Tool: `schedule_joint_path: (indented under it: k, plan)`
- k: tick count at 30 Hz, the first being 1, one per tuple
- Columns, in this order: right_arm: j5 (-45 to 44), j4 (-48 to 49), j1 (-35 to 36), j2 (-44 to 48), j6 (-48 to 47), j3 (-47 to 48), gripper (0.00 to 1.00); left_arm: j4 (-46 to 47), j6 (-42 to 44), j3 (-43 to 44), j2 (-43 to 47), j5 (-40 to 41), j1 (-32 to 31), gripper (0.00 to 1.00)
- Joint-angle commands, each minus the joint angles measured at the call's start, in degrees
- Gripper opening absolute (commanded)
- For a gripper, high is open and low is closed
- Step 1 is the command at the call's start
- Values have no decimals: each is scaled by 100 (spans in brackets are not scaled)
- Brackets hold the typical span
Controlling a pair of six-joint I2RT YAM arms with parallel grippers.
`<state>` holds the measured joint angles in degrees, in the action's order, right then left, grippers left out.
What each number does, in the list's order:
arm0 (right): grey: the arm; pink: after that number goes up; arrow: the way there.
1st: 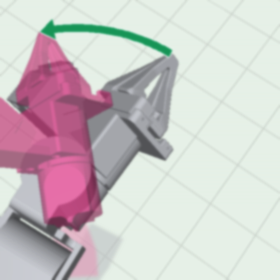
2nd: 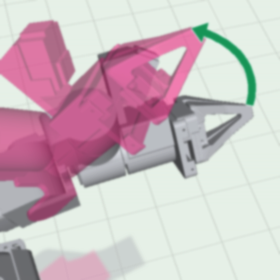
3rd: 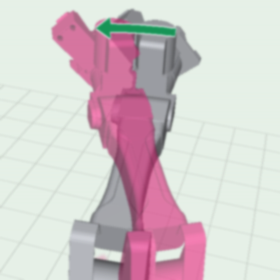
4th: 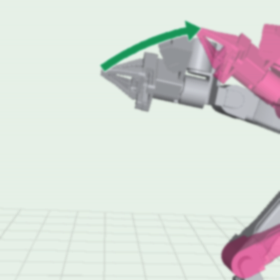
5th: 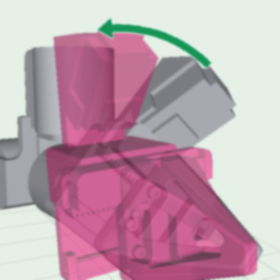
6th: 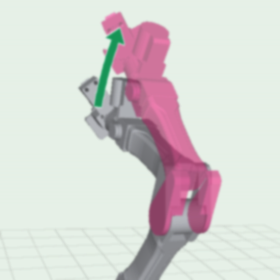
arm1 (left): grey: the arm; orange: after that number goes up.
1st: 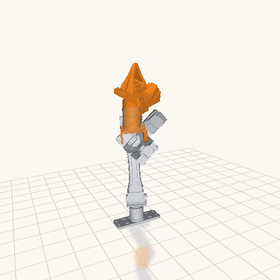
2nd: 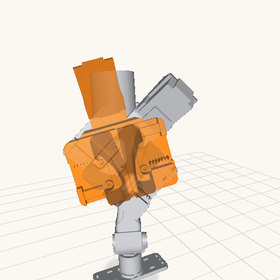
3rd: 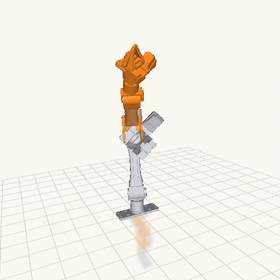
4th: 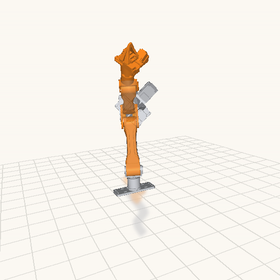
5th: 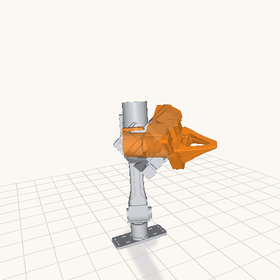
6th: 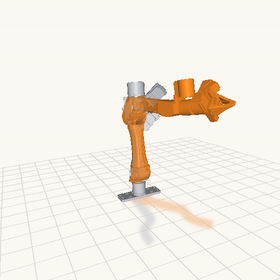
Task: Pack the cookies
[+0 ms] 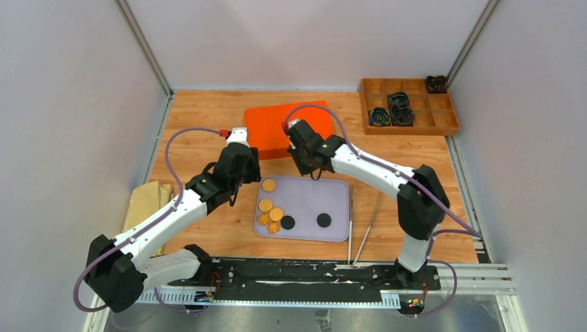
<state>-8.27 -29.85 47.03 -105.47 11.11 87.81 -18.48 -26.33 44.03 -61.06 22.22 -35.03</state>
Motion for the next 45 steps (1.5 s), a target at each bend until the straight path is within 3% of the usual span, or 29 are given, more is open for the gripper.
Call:
schedule_joint_path:
  k: [1, 6, 10, 14, 20, 28, 45]
  plan:
    - [-294, -190, 90, 640, 296, -1545, 0, 27, 77, 456, -235, -1, -35, 56]
    - [-228, 101, 119, 1244, 621, -2876, 0, -7, 176, 915, -430, 4, -35, 56]
    - [-415, 176, 123, 1334, 686, -3097, 0, -338, 250, 1456, -589, -5, 1, 58]
    - [-473, 187, 111, 1160, 685, -3000, 0, -377, 107, 1565, -542, -630, 298, 58]
    - [-445, 398, 64, 359, 599, -2633, 0, -336, 38, 1383, -233, -772, 500, 58]
    - [-414, 413, -280, -675, 244, -1434, 0, -397, 84, 1274, -90, -750, 523, 58]
    - [-205, 333, -367, -1881, -56, 79, 0, -384, 153, 1178, -75, -710, 772, 59]
